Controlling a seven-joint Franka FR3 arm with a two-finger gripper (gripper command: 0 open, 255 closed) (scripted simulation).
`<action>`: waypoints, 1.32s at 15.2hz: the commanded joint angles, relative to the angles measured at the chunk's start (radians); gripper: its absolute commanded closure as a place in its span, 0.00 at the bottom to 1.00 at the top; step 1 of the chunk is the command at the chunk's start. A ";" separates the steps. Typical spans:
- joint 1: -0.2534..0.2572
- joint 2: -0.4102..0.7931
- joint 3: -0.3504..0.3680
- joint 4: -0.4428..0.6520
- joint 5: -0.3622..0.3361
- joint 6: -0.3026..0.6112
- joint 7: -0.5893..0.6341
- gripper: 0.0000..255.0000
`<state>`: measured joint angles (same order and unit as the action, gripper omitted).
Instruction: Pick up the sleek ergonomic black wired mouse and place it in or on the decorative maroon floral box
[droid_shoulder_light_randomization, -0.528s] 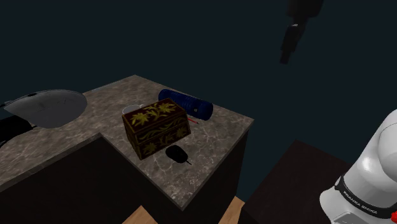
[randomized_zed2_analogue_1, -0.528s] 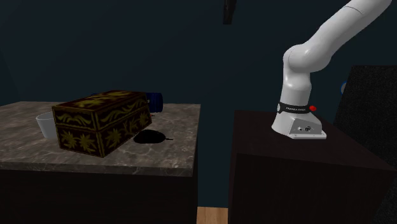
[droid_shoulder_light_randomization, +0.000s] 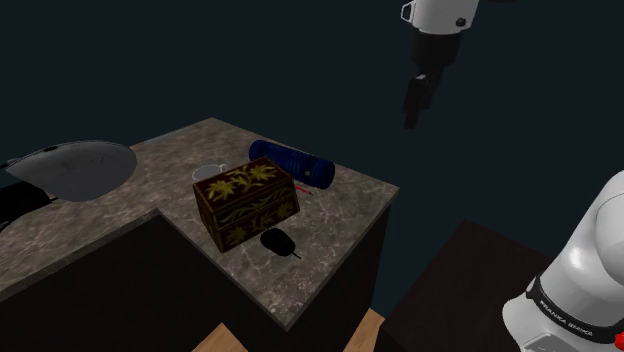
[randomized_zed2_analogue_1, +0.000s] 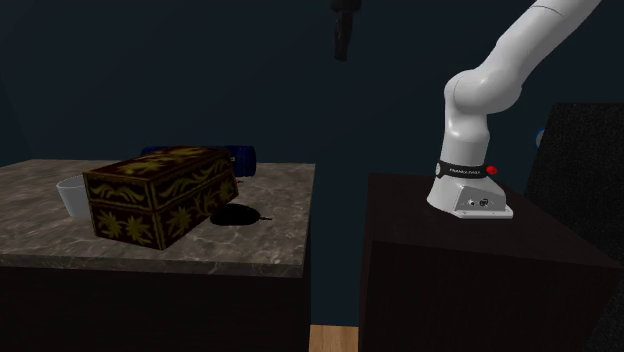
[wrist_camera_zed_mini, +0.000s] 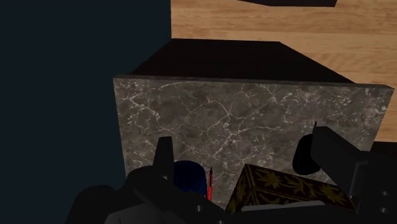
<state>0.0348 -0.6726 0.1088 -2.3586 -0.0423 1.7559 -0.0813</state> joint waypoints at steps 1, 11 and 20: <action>0.008 0.037 0.016 -0.026 0.015 0.062 0.021 0.00; 0.039 0.318 0.099 -0.038 0.061 0.347 0.118 0.00; 0.061 0.635 0.166 0.063 0.036 0.558 0.219 0.00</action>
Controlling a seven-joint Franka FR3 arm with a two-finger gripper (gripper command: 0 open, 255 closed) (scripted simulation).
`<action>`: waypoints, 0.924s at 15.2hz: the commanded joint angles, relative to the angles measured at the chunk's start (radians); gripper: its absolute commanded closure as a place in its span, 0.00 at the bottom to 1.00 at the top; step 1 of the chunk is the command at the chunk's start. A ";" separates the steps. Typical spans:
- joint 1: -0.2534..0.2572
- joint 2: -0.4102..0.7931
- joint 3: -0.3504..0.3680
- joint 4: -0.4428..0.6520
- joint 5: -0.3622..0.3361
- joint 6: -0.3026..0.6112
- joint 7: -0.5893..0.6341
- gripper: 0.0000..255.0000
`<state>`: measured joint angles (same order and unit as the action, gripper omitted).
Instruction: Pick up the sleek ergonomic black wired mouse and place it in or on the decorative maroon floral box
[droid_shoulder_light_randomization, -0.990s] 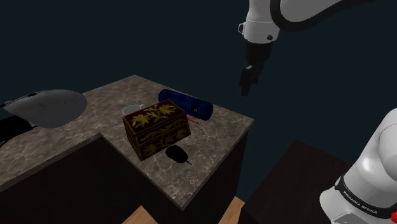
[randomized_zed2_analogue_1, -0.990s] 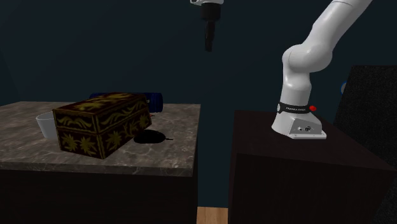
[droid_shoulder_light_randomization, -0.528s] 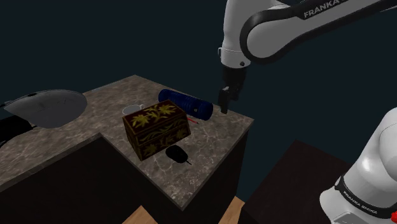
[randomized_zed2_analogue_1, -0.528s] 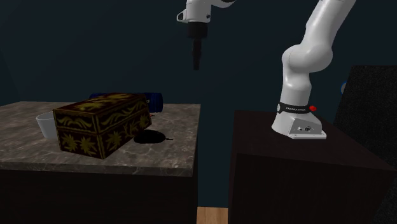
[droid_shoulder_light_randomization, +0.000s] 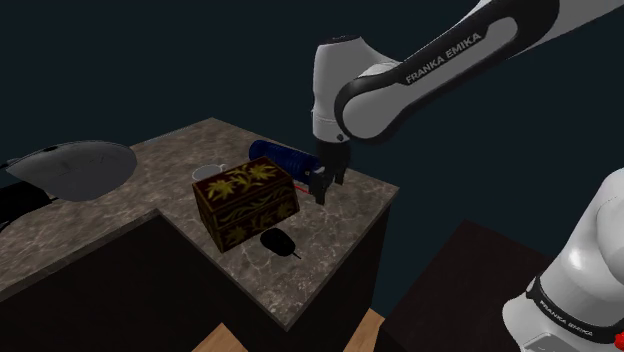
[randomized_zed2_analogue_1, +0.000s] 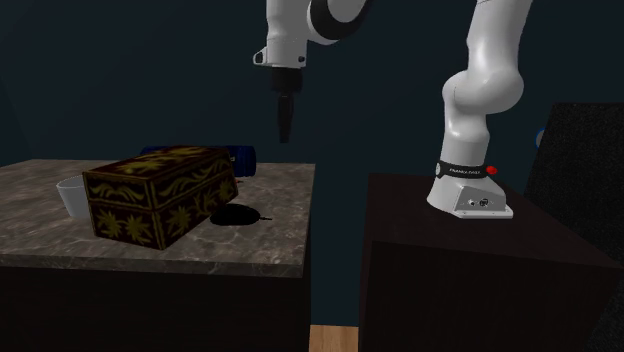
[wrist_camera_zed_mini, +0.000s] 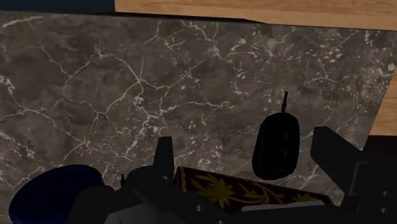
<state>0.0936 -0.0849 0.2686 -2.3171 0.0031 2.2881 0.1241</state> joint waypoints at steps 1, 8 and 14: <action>0.005 0.084 0.011 0.038 -0.017 0.045 0.026 0.00; 0.050 0.349 0.024 0.195 -0.083 0.147 0.114 0.00; 0.102 0.544 0.012 0.341 -0.127 0.194 0.163 0.00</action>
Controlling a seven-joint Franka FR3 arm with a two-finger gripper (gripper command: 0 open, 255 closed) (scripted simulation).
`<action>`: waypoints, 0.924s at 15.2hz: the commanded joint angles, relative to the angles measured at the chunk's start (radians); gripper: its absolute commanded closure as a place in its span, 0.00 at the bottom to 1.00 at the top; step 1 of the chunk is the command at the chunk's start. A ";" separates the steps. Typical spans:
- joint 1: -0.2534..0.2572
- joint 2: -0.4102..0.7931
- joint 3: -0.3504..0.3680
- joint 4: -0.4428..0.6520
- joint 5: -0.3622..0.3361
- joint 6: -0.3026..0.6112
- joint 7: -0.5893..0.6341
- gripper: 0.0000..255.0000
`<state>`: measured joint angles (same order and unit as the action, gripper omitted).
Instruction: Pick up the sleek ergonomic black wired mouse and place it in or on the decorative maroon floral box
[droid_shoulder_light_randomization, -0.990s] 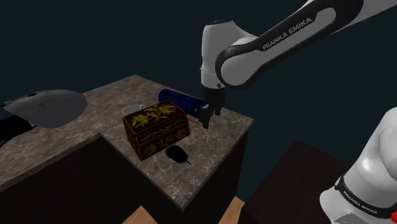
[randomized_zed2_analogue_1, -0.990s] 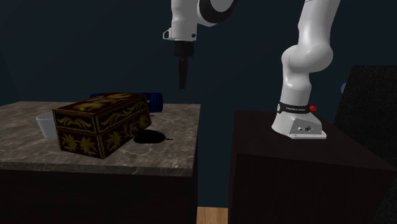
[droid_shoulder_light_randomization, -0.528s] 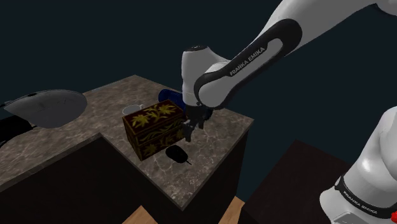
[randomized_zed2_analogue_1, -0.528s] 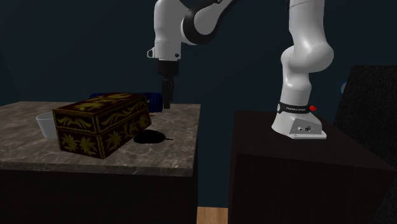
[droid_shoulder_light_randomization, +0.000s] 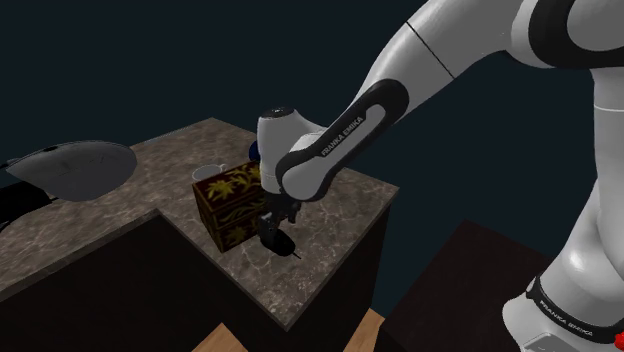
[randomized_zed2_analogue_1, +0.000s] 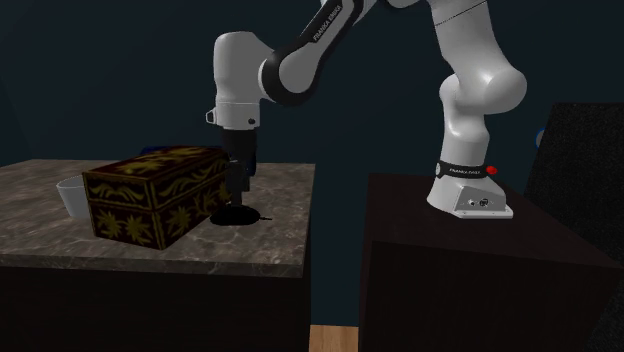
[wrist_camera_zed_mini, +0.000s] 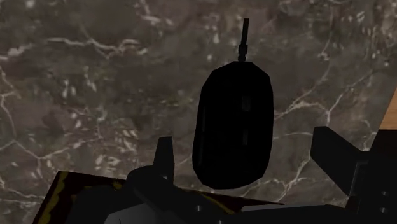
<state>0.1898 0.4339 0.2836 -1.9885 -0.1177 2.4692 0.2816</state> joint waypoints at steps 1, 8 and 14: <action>0.009 0.036 -0.006 0.013 -0.010 0.023 0.008 0.00; 0.024 0.097 -0.022 0.023 -0.031 0.073 0.022 0.00; 0.024 0.097 -0.022 0.023 -0.031 0.073 0.022 0.00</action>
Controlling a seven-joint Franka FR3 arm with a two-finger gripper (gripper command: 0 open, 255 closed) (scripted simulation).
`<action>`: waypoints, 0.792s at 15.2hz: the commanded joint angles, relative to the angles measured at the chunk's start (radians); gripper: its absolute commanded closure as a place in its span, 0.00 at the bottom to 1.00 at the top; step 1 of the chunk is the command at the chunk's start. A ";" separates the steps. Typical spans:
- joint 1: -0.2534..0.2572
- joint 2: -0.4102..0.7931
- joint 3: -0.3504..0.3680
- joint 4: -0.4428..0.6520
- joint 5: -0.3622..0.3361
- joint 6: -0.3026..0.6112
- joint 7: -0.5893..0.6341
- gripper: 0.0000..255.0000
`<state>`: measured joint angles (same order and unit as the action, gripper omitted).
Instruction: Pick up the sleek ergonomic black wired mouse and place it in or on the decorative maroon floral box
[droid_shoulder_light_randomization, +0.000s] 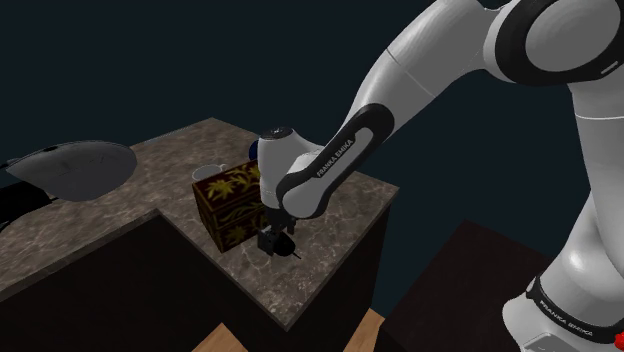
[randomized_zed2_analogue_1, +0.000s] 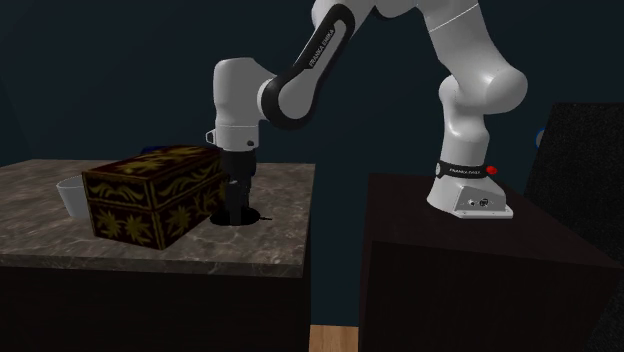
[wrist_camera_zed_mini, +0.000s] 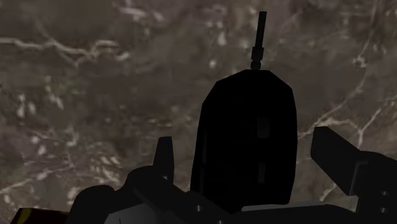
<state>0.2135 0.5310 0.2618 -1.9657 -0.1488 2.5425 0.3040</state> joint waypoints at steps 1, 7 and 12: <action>0.000 0.000 0.000 0.000 0.000 0.000 0.000 0.00; 0.000 0.000 0.000 0.000 0.000 0.001 0.000 1.00; -0.002 -0.010 0.003 -0.001 0.003 -0.009 -0.002 1.00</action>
<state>0.2117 0.5263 0.2633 -1.9648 -0.1469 2.5371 0.3020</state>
